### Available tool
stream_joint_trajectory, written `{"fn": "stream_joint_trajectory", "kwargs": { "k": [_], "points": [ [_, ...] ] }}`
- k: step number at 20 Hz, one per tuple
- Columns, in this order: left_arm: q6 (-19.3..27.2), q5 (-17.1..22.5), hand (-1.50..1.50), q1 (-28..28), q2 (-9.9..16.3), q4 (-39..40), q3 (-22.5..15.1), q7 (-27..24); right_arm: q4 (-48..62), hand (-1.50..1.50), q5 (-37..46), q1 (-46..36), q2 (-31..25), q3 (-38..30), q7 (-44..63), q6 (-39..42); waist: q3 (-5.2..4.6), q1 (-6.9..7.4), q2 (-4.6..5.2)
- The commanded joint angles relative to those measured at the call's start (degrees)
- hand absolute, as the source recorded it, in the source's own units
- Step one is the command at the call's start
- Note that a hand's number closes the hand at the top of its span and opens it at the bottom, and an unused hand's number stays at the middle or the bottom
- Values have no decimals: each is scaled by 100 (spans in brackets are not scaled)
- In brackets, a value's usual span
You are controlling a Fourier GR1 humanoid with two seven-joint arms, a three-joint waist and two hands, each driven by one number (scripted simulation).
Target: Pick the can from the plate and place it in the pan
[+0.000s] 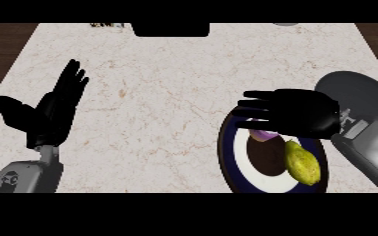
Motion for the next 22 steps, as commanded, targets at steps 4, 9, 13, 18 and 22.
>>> {"fn": "stream_joint_trajectory", "kwargs": {
  "k": [4,9,13,18,22],
  "points": [
    [-200,-88,0,-103,-162,228,100,-163,933,-150,659,-250,618,-4,-395,16,0,36,17],
    [-139,-165,0,3,-76,-175,293,151,1048,-150,909,-254,906,-107,-577,60,1,21,6],
    [-65,-378,0,-96,-282,-39,133,174,1400,-150,1114,84,996,-142,-688,-346,2,2,9],
    [-152,-478,0,125,-425,-136,122,30,1343,-150,1253,52,1311,-248,-761,-70,1,-6,1],
    [-263,-368,0,-216,-374,125,293,109,2208,-150,1680,-199,1737,57,-673,-301,1,14,18]
  ]
}}
